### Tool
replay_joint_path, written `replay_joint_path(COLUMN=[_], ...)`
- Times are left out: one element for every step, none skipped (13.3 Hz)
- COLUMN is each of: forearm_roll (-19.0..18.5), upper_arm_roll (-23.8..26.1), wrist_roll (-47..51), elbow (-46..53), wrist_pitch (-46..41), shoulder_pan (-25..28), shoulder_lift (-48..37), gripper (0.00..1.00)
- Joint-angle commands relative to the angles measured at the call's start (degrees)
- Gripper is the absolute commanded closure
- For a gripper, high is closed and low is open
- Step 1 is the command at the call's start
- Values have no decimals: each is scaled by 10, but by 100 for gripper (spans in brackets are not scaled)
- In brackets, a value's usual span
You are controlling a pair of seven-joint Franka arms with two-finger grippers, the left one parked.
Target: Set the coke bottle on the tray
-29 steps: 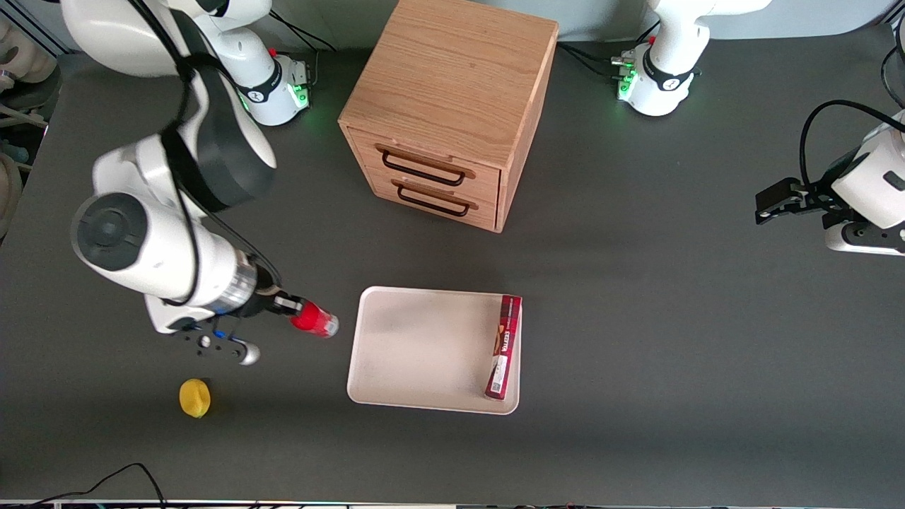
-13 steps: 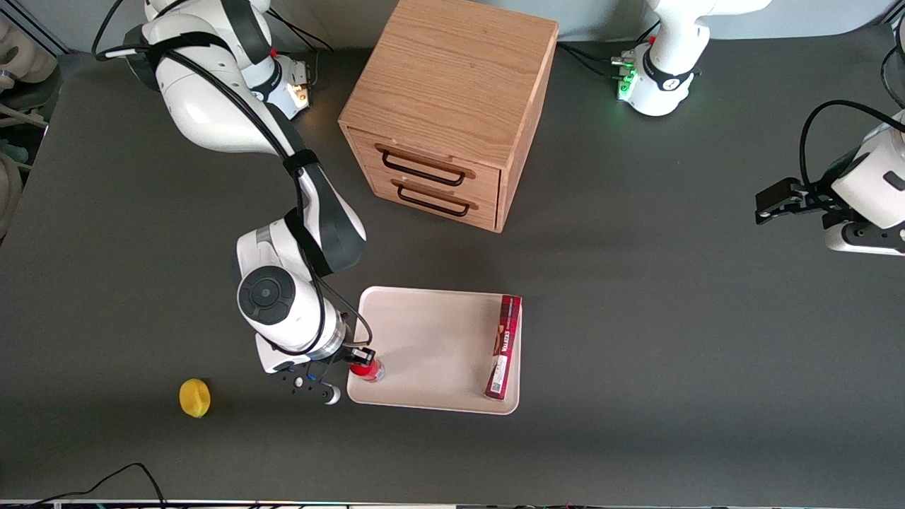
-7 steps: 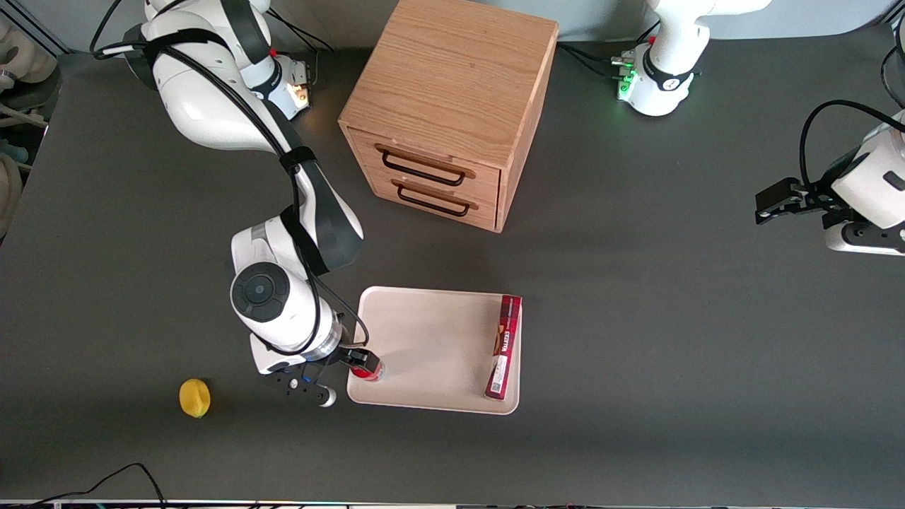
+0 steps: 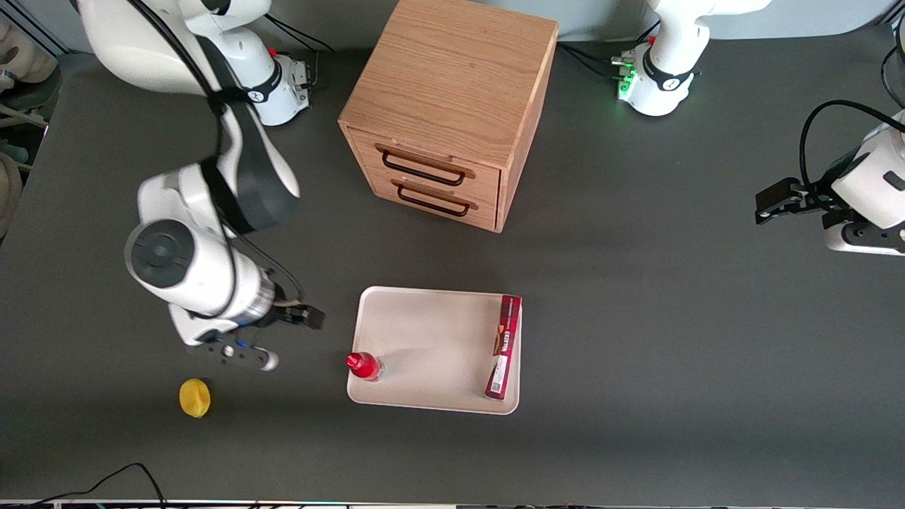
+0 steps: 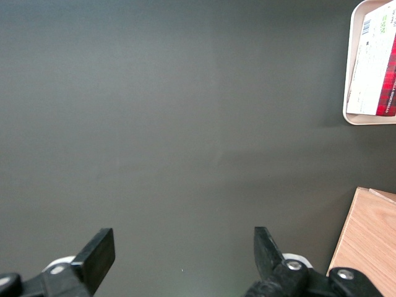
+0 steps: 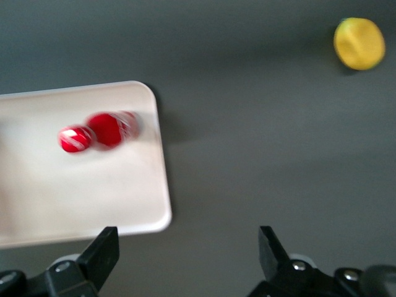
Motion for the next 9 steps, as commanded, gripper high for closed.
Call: replay_joint_path(forearm_roll=[1,1,1,1,0,-1,-1,-1,-1], upper_arm_roll=[22,22,24,22,24,24,24,24,24], wrist_roll=[-117,-149,-180,-200,-202,-205,-210,-213,-217], elbow=[-215,-255,-284,-303,-302,-294,-277,-263,-250], wrist_pitch=[19,20,20,14,4,-6,-13,-26,-40], shoulder_pan=[-68,-96,-119,-134,-139,-148,-154,-156,-156], shoulder_lift=[-186,-231,-268,-297,-305,-305,-300,-297,-295], gripper=[0,0,0,0,0,0,0,0,0])
